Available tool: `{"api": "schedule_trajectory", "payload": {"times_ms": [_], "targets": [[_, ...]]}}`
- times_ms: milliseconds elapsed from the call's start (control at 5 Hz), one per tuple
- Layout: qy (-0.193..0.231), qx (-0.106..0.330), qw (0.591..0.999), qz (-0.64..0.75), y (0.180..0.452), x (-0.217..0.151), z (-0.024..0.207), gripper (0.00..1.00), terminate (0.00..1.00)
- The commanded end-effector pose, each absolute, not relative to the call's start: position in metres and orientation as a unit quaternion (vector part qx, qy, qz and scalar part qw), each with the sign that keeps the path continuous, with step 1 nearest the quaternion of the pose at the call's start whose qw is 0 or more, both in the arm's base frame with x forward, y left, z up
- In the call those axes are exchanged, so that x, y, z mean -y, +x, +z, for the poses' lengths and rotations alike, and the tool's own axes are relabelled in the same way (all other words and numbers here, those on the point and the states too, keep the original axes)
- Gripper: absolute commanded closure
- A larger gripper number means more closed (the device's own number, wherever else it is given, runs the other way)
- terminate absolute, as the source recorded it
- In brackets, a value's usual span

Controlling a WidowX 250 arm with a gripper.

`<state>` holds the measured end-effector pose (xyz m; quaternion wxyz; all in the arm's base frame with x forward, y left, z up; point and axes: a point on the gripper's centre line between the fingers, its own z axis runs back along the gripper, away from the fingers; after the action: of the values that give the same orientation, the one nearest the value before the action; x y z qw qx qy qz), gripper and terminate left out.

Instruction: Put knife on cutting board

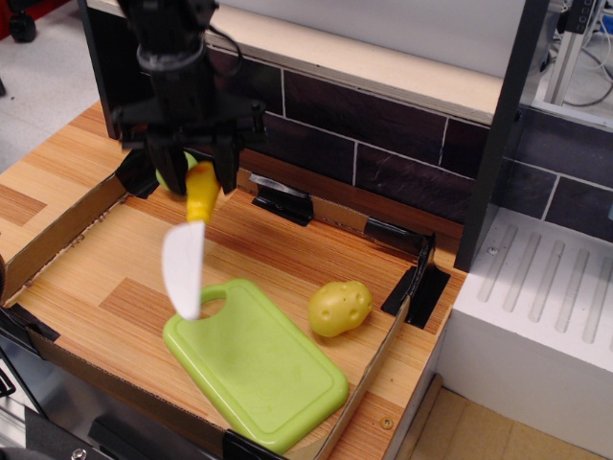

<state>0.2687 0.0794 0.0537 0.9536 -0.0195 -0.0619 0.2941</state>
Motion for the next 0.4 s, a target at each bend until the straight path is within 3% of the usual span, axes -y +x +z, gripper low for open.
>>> {"api": "schedule_trajectory", "payload": {"times_ms": [0, 200], "targets": [[-0.007, 0.073, 0.907, 0.414, 0.261, -0.061, 0.055, 1.00, 0.00], [-0.003, 0.072, 0.904, 0.422, 0.252, -0.045, 0.044, 1.00, 0.00]]}}
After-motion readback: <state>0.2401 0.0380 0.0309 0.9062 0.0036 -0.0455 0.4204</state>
